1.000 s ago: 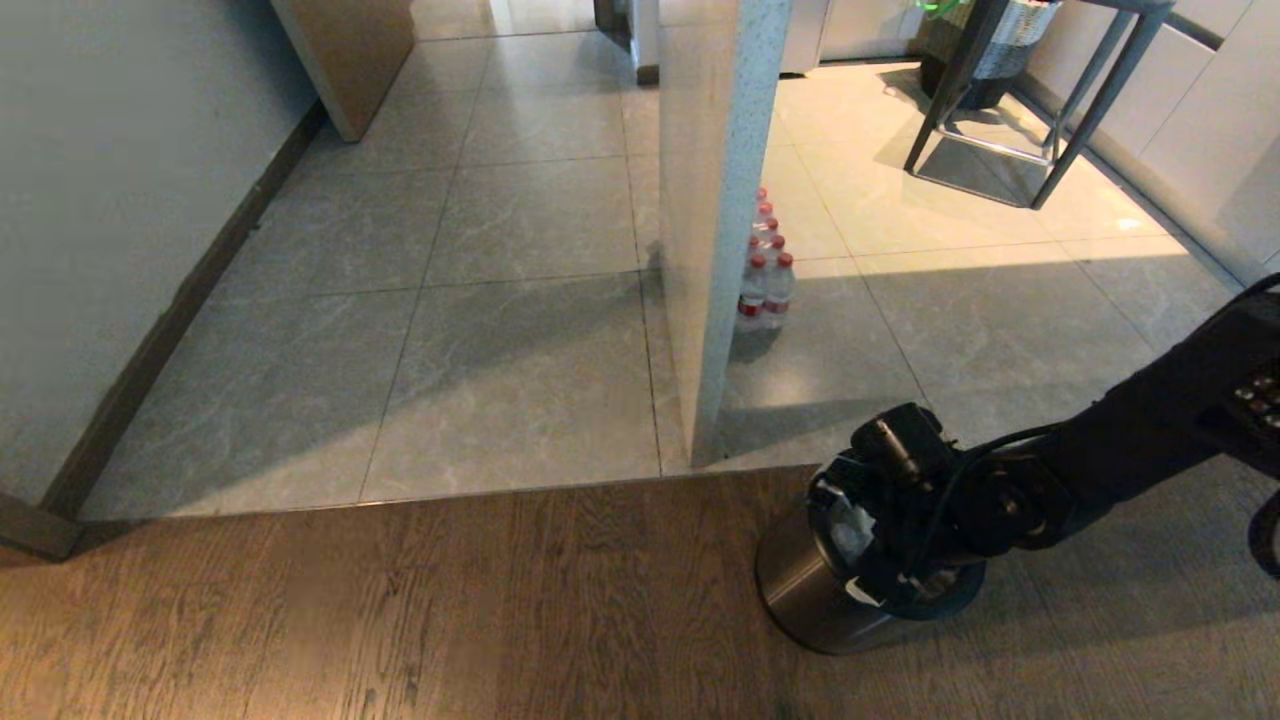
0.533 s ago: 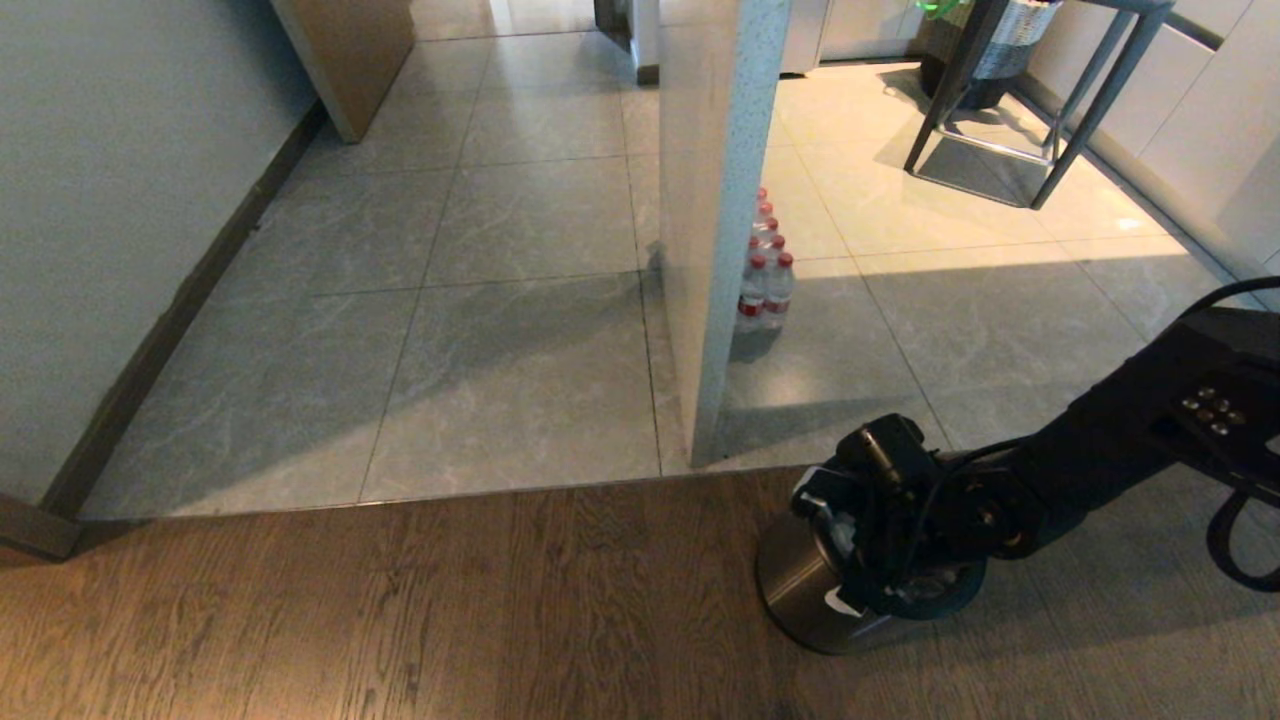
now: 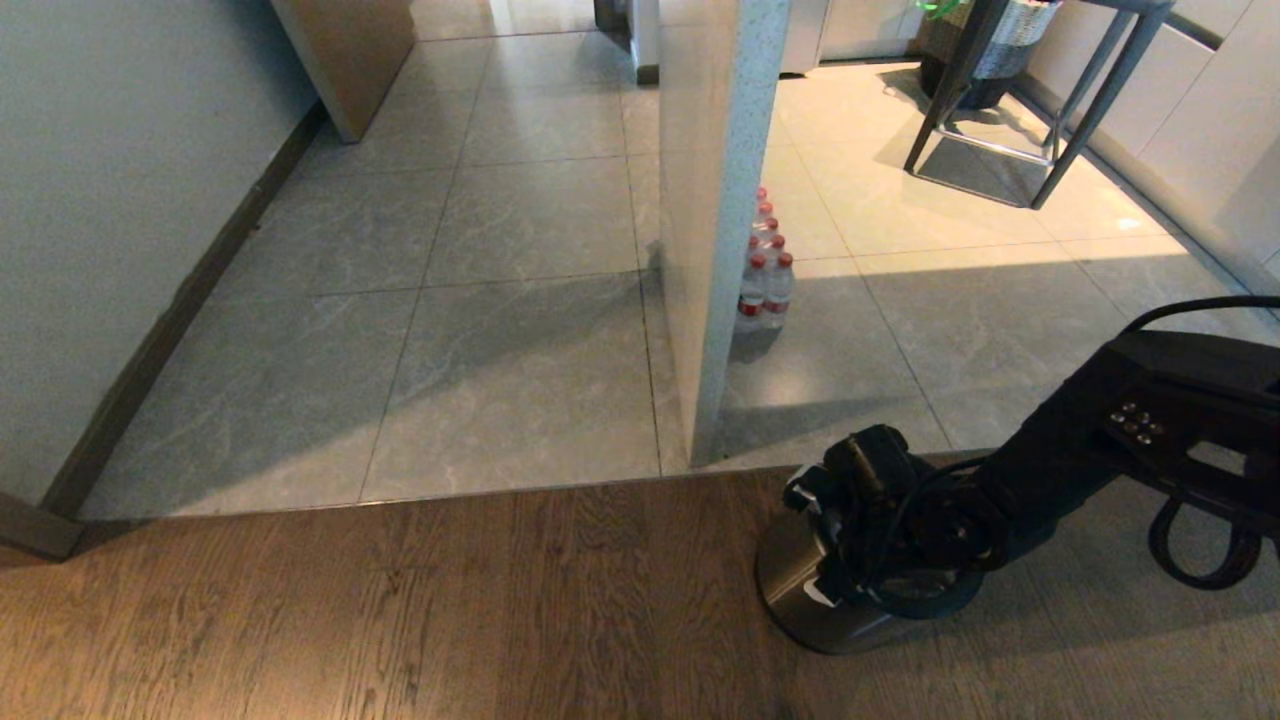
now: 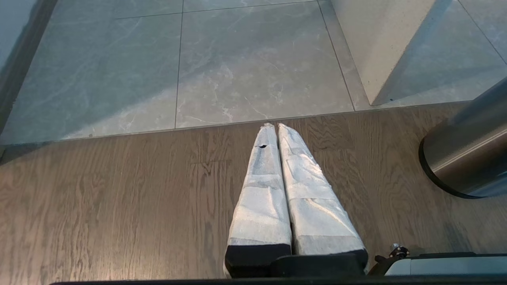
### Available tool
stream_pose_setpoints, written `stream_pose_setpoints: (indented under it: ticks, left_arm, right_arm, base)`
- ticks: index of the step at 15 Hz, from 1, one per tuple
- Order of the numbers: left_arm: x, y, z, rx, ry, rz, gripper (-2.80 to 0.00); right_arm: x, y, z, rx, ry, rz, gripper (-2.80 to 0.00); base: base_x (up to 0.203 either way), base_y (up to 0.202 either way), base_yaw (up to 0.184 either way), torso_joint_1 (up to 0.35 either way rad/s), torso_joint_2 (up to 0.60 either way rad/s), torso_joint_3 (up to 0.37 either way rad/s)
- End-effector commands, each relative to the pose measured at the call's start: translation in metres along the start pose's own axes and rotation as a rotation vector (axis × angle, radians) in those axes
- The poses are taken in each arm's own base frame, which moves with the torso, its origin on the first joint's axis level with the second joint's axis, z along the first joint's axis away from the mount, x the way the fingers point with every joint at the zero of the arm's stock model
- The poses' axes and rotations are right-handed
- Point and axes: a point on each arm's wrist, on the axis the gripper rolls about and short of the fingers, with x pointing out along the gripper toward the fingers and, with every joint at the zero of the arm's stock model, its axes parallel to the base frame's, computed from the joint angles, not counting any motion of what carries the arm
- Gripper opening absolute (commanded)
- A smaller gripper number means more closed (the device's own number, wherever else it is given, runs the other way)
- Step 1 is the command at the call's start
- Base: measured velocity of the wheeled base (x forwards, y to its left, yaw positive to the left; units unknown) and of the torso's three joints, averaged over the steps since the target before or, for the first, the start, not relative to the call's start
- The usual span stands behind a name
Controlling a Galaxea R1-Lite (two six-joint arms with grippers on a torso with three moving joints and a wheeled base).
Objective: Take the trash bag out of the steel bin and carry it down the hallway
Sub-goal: Place the outer trash can on the ground
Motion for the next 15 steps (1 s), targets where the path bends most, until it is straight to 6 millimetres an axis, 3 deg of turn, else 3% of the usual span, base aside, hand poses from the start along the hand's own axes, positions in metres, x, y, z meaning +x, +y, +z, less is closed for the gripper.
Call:
stream_pose_setpoints:
  ticks: [1,5,6,9,15]
  left_arm:
    - [0.0,0.0,0.0,0.0,0.0,0.0,-2.8]
    - [0.0,0.0,0.0,0.0,0.0,0.0,-2.8]
    - [0.0,0.0,0.0,0.0,-0.001,0.0,-2.8]
    - [0.0,0.0,0.0,0.0,0.0,0.0,-2.8]
    - [0.0,0.0,0.0,0.0,0.0,0.0,-2.8]
  right_arm:
    - [0.009,0.003,-0.004,0.012,0.024,0.008,0.0]
    - [0.012,0.004,-0.003,0.034,0.021,0.007,0.0]
    - [0.013,0.004,-0.002,0.034,0.021,0.007,-2.8]
    - [0.019,0.006,-0.003,0.03,0.019,0.004,-2.8]
    - [0.013,0.004,-0.001,0.033,0.009,-0.006,-2.8]
  base:
    - [0.0,0.0,0.0,0.0,0.0,0.0]
    - [0.0,0.0,0.0,0.0,0.0,0.0]
    - [0.0,0.0,0.0,0.0,0.0,0.0]
    - [0.0,0.0,0.0,0.0,0.0,0.0]
    - [0.0,0.0,0.0,0.0,0.0,0.0]
